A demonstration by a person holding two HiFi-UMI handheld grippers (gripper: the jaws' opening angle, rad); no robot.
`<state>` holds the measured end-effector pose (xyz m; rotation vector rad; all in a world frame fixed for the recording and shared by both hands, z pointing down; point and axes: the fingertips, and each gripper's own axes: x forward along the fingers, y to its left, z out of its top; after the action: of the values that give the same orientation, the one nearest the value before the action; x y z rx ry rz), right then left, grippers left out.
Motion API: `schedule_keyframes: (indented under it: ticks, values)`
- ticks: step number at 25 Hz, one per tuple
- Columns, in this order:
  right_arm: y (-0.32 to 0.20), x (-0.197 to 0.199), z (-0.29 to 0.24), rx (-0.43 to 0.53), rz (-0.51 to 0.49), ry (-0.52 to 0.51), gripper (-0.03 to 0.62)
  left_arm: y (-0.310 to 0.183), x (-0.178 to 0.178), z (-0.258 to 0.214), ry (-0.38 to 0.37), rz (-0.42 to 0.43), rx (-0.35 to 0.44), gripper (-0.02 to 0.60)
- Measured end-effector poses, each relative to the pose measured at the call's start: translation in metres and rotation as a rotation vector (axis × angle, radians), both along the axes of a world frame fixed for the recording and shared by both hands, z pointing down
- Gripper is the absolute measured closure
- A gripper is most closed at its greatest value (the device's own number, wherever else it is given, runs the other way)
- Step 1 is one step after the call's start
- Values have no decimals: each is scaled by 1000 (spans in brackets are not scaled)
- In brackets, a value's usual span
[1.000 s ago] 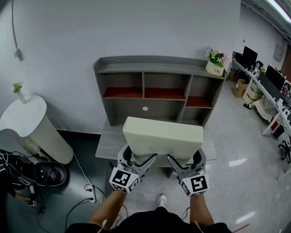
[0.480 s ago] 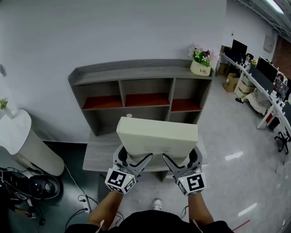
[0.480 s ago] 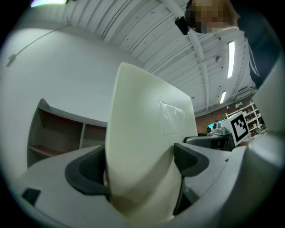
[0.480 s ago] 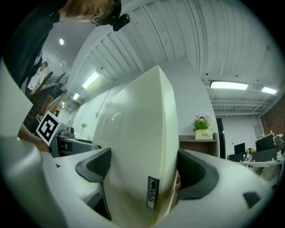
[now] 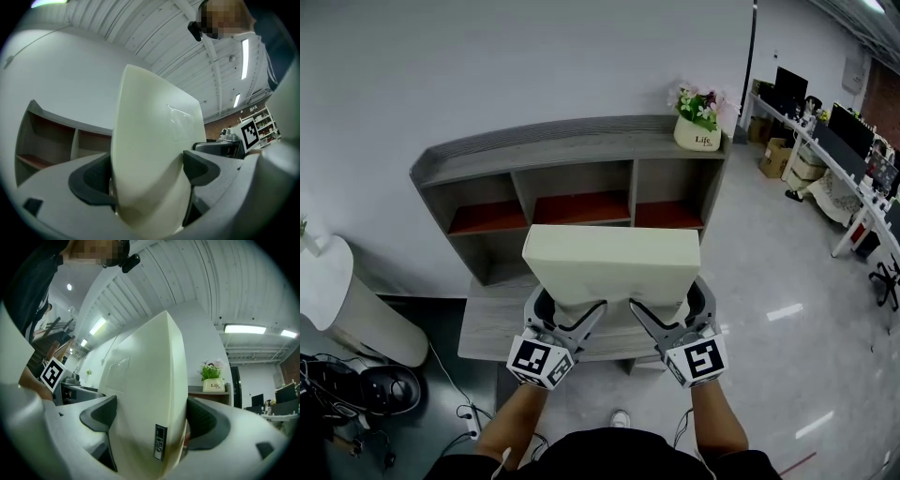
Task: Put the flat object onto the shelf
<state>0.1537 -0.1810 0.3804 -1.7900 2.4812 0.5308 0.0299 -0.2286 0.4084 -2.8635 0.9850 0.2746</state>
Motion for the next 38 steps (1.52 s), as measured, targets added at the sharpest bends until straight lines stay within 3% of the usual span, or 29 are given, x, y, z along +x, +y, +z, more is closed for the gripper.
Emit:
schedule_keyframes:
  ticks: [8,22,38]
  values:
    - [-36,27,-18,31,-17,-17,149,-34,27,-21,-8,-37,36,115]
    - [-86,40,-70,134,-31,-10,149,-87,39,-76,1,-38,129,115]
    - [-145,38,-169,257,-30,23,149,-147,38,-179,31,-52,275,115]
